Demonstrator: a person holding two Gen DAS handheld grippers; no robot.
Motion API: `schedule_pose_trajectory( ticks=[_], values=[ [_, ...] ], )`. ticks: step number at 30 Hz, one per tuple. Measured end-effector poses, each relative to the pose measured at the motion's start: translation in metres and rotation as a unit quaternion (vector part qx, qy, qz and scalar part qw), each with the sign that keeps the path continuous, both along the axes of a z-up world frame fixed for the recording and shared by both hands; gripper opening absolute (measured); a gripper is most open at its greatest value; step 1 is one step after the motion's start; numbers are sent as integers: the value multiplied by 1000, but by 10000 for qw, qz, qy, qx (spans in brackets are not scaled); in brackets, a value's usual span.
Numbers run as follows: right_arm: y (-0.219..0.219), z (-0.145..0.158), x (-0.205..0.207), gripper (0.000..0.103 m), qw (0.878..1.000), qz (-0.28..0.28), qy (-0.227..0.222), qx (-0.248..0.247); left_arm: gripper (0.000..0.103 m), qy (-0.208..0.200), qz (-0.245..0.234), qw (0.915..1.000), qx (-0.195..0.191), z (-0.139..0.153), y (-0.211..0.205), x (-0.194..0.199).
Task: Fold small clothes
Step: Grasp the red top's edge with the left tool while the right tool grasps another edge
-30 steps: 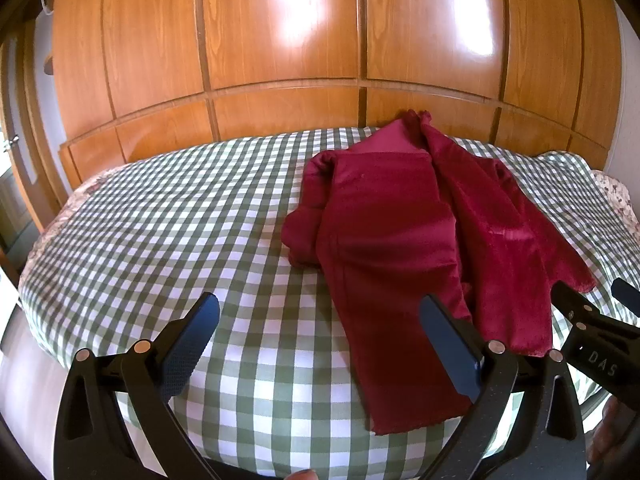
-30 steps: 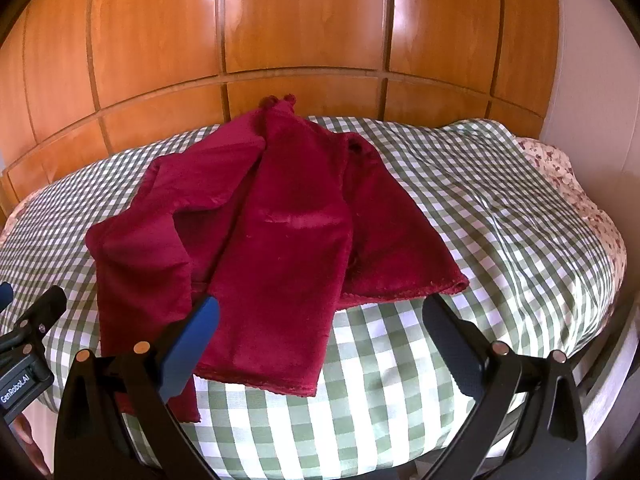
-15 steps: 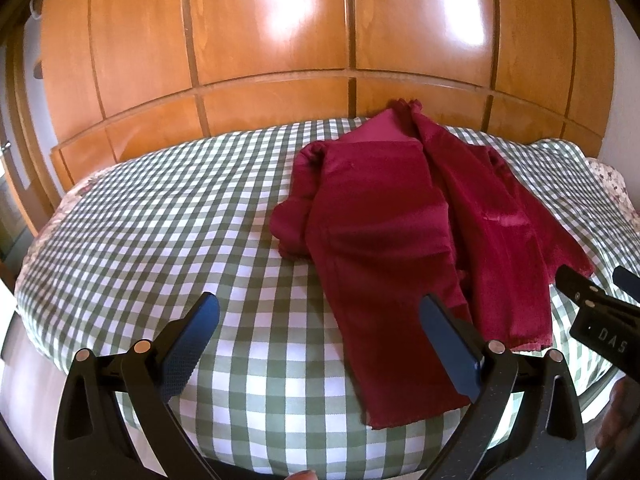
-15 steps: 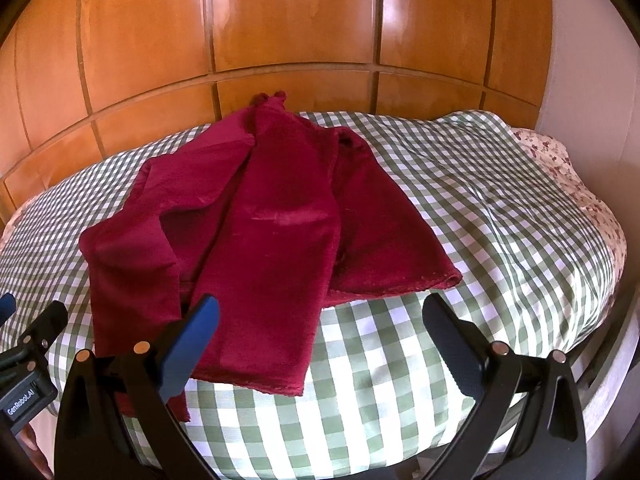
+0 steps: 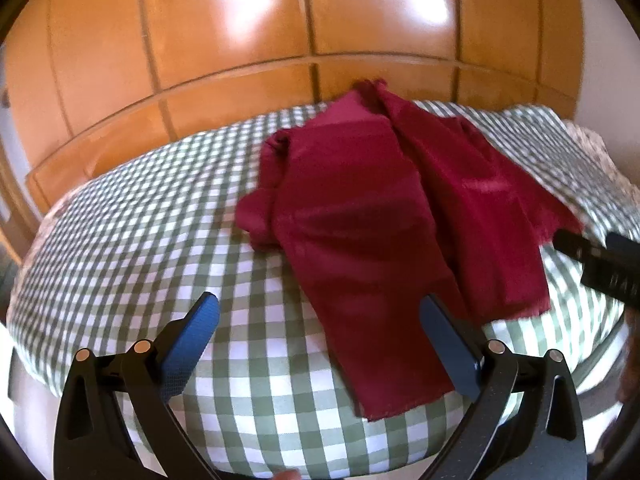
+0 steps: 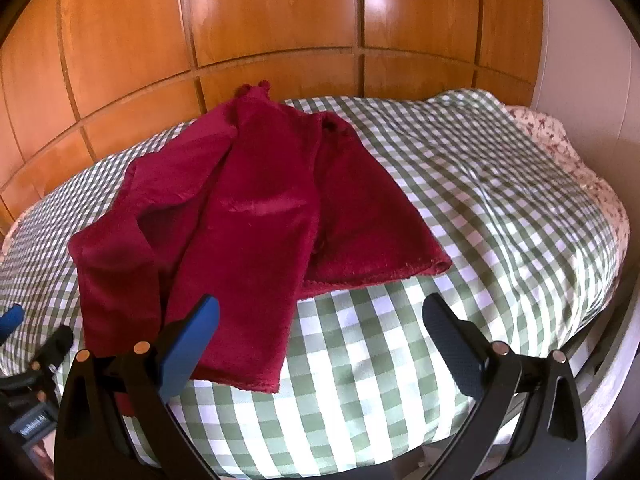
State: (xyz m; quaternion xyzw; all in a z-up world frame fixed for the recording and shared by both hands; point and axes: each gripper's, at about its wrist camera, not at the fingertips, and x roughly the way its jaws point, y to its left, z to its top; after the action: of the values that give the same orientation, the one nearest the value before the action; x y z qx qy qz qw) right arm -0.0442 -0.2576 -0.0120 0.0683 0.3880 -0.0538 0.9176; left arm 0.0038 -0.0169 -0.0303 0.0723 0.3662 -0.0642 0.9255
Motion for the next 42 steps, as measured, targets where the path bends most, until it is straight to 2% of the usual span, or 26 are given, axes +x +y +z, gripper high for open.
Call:
schedule_pose_trajectory(
  ticks=[2,6,7,9,10,11,13,14,15,16,17,18,20,22,25,30,33,36,39,42],
  values=[
    [-5,-6,1,100,9996,79,134,234,99,95,-234,9997,7,-6,-3,-2],
    [-14,-23,10,78,9928,364,596,971,98,313,-842,9960,4,-18,-13,-8],
    [-16,-28,13,75,9903,379,713,1135,96,379,-1039,9939,13,-22,-18,-11],
    [-16,-36,20,67,9859,433,873,1358,84,516,-1281,9904,55,-29,-25,-11],
    [-14,-41,25,65,9833,504,970,1452,82,652,-1402,9879,81,-35,-29,-11],
    [-12,-44,29,62,9816,558,1037,1501,76,750,-1469,9863,73,-40,-31,-10],
    [-5,-47,35,60,9813,703,1055,1446,75,807,-1534,9848,140,-47,-36,-10],
    [-1,-47,38,52,9831,763,1036,1300,73,784,-1555,9846,165,-48,-37,-10],
    [2,-47,40,41,9838,824,1048,1201,68,773,-1575,9843,165,-49,-38,-9],
    [6,-46,41,35,9827,965,1078,1160,65,763,-1580,9844,148,-50,-39,-9],
    [11,-43,40,19,9813,1155,1091,1091,51,731,-1586,9845,128,-50,-39,-9],
    [15,-40,39,9,9808,1315,1068,963,29,680,-1601,9847,138,-49,-39,-9],
    [18,-29,38,8,9794,1580,986,780,3,732,-1768,9815,2,-43,-36,-7],
    [11,-11,34,7,9785,1751,757,786,3,686,-1874,9797,-200,-33,-30,-4],
    [-10,20,37,7,9815,1754,329,688,2,498,-1976,9764,-713,-2,-15,4],
    [-67,68,73,7,9923,1152,-305,341,2,24,-1429,9752,-1691,60,37,54],
    [-104,84,104,7,9966,700,-414,134,1,-262,-919,9726,-2119,88,77,92],
    [-143,86,139,7,9990,157,-365,-185,1,-495,-239,9740,-2199,108,115,127],
    [-185,82,177,7,9983,-434,-211,-327,1,-561,568,9710,-2253,115,162,166],
    [-226,76,208,7,9940,-1033,-53,-351,1,-543,1501,9602,-2291,113,214,205]
  ],
)
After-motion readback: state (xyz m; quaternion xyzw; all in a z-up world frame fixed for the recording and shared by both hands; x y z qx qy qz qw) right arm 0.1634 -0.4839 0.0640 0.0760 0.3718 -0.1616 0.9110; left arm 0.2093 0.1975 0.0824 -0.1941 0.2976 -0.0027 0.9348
